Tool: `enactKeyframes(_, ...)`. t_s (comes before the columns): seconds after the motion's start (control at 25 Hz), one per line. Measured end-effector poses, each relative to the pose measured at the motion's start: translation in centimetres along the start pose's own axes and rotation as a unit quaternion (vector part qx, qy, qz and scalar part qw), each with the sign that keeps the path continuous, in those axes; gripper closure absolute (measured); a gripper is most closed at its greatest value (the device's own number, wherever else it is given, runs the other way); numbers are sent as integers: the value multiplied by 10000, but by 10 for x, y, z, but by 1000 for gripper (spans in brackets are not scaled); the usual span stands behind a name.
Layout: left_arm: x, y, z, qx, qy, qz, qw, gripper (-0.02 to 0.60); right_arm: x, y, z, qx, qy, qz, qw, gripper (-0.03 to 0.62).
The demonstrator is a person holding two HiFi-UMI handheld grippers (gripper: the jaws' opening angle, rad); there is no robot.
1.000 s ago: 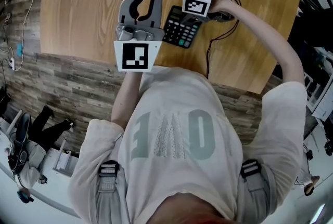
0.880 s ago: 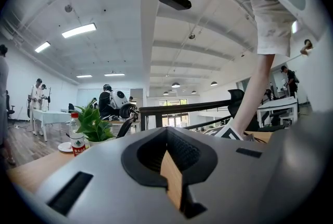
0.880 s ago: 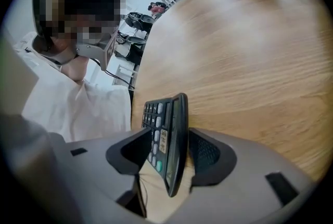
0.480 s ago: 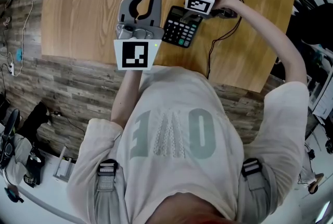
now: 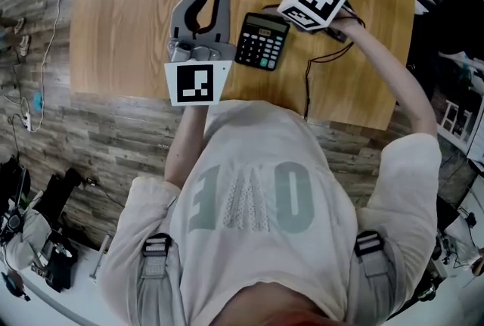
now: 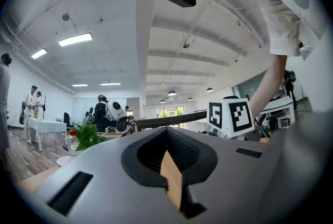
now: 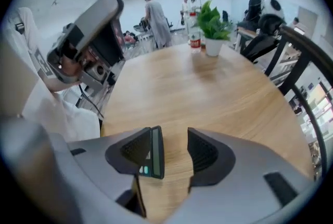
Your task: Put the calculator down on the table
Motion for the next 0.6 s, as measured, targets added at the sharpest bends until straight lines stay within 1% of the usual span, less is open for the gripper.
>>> enactKeyframes(0.08, -8, -2, 4, 71, -7, 91, 9999, 574, -4, -22, -15, 354, 69, 628, 9974, 368)
enactKeyframes(0.12, -13, -2, 6, 125, 11, 139, 9998, 574, -6, -34, -23, 611, 96, 960, 9935, 368)
enactKeyframes(0.2, -20, -5, 11, 244, 97, 212, 9994, 574, -8, -56, -37, 1208, 107, 1649, 9788, 368)
enactKeyframes(0.28, -26, -7, 15, 353, 184, 266, 9989, 574, -8, -74, -51, 1726, 136, 2277, 9582, 368)
enactKeyframes(0.44, -36, -15, 23, 399, 239, 397, 9981, 574, 2, -105, -81, 2412, 433, 3251, 9134, 368)
enactKeyframes(0.52, -40, -17, 26, 422, 243, 417, 9979, 574, 7, -120, -95, 2855, 528, 3645, 8848, 368)
enactKeyframes(0.6, -45, -19, 29, 471, 276, 470, 9974, 574, 12, -132, -110, 3330, 581, 3970, 8533, 370)
Point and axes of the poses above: the fingertips, and each gripper's own axes: y forward along the fingers, z to its right, x out of its underside, the point moved 10 cm from there along -y, backward along the fingers, and after that the axes turned 7 degrees about z, right-handed, at the moved point
